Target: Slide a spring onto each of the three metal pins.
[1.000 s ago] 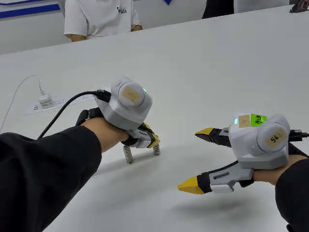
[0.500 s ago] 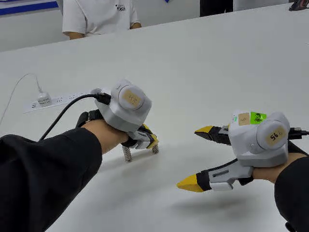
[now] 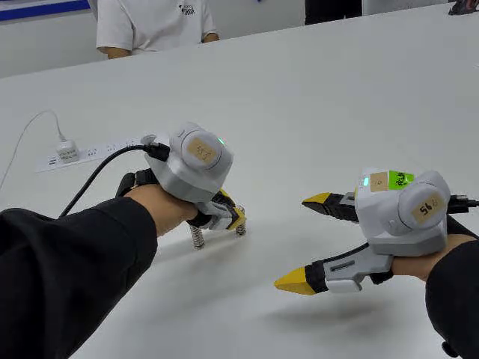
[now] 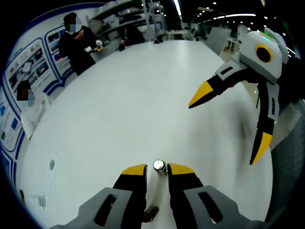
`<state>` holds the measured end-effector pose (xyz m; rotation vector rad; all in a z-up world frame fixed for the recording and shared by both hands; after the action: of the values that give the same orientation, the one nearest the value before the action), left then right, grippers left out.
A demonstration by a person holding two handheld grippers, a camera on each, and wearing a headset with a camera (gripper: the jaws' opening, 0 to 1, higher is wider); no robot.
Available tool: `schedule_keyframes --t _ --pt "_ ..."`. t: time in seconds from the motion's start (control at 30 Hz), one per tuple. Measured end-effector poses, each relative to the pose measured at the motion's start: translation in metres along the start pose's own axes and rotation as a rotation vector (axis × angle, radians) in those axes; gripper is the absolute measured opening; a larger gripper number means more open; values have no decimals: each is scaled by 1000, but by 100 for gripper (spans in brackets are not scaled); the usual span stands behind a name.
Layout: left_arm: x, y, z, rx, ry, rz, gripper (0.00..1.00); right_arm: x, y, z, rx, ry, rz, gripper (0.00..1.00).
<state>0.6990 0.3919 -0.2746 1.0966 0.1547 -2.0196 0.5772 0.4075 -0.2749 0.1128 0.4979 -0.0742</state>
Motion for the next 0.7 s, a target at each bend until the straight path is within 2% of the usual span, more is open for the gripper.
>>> schedule_keyframes --t 0.7 --pt "-14 2 6 -32 -45 27 27 1 2 -1 -5 6 6 83"
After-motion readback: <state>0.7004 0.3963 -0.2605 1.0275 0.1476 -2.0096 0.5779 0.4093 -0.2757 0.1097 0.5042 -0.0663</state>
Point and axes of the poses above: the centre of the closed fingertips' face, and the gripper's own axes: x roughly forward along the fingers, y roughly to its left, z roughly out of its top, the point moved 4 cm from there along -x, roughly backward along the fingers, and after that the axes turned 11 degrees about x, right-handed, at the moved point
